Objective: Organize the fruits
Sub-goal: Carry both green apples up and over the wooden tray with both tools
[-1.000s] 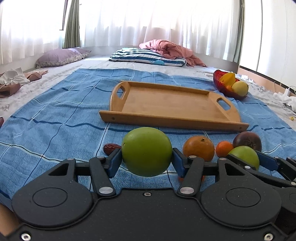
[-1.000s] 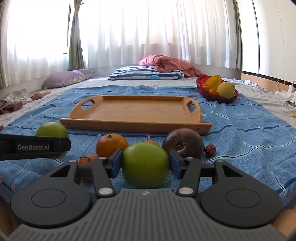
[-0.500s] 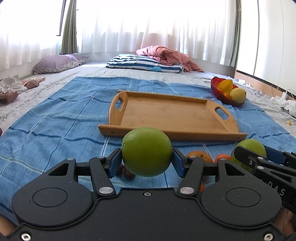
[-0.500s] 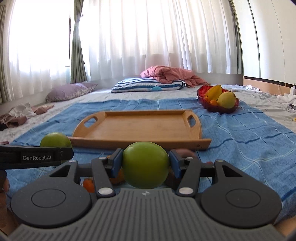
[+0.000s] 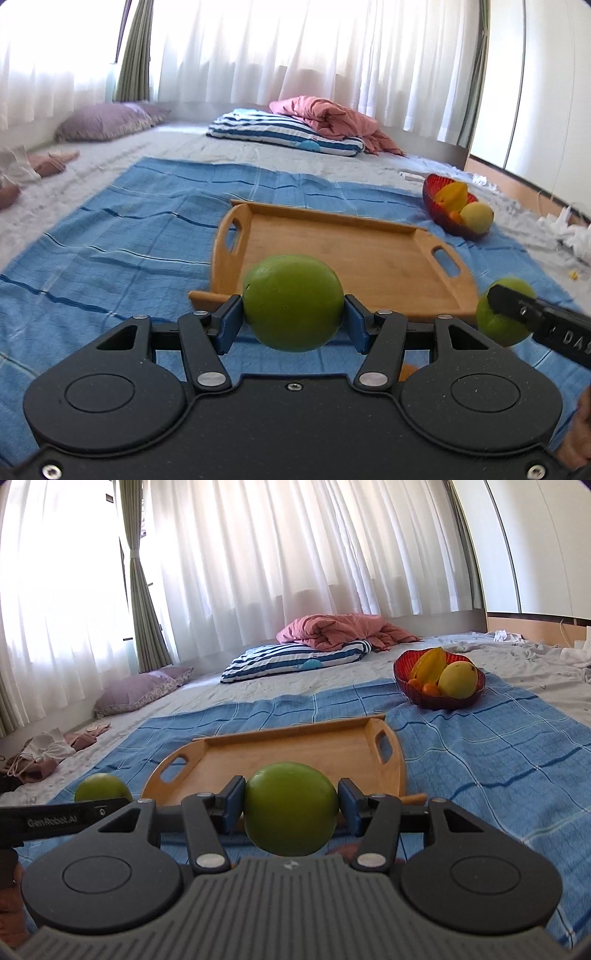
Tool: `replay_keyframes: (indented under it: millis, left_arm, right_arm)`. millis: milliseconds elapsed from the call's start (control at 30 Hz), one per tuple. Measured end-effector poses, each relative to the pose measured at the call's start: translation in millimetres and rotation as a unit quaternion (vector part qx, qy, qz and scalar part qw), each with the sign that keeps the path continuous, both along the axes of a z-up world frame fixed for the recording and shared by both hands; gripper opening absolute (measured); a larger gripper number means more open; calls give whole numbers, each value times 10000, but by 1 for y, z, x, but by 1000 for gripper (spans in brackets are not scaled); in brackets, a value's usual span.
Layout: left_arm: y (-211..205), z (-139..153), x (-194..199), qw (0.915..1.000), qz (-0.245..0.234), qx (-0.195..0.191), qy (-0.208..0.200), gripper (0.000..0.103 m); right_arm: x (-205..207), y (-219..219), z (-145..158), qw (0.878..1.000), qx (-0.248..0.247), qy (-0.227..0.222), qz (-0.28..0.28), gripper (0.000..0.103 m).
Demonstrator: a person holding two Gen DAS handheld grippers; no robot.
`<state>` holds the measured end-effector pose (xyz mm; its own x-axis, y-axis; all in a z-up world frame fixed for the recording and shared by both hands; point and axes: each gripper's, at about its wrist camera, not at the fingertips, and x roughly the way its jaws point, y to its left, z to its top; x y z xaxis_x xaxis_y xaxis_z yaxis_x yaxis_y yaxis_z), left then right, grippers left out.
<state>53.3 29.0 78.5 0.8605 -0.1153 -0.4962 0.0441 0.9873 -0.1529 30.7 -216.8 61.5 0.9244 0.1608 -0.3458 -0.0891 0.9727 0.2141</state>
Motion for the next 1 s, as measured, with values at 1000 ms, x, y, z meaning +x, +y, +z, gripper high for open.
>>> replay_keyframes:
  millis: [1000]
  left_arm:
    - [-2,17,219,9975,-72,-80,695,56]
  right_arm:
    - [219,-37,17,9890,609,1333,-187,58]
